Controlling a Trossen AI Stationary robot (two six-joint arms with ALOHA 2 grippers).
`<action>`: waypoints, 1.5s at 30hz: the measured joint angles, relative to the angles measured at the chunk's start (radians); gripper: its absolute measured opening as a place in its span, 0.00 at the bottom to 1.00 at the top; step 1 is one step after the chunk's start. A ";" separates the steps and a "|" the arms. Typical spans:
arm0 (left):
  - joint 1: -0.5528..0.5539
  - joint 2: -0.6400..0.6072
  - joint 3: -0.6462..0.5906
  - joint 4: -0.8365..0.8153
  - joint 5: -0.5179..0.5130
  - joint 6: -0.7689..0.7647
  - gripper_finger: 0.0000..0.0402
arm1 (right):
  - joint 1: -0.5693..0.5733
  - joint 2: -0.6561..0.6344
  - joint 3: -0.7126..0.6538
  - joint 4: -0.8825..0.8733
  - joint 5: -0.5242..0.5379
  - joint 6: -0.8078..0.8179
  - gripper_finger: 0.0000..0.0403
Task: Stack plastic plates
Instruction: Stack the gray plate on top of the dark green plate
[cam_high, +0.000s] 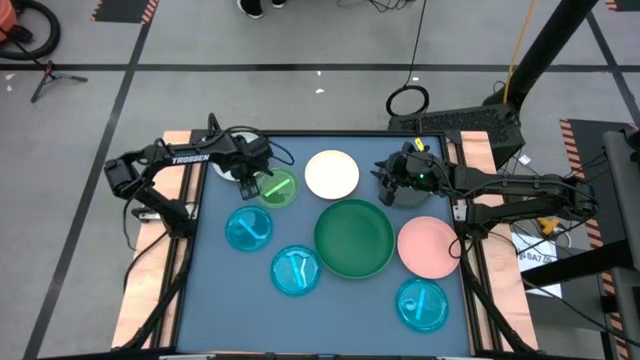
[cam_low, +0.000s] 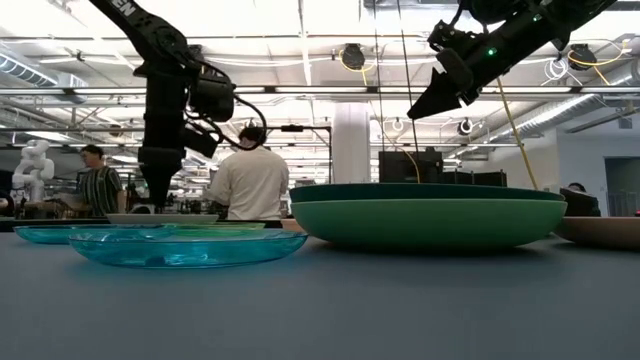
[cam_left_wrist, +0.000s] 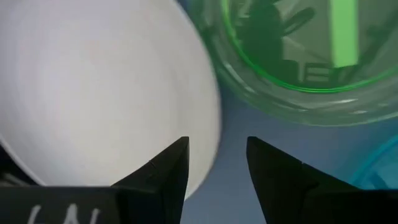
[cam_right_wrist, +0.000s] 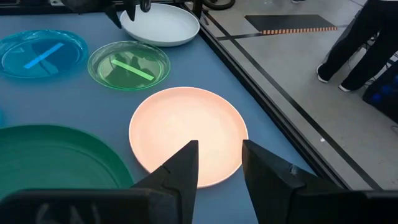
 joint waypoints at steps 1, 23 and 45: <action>0.003 0.000 0.000 0.001 -0.011 -0.002 0.42 | 0.000 0.000 0.000 0.000 0.000 0.000 0.29; 0.059 0.000 0.000 0.016 0.063 -0.013 0.42 | 0.000 0.000 0.000 -0.002 0.000 0.010 0.29; 0.061 0.000 -0.040 0.048 0.063 -0.022 0.42 | 0.000 0.000 0.000 -0.004 0.000 0.010 0.29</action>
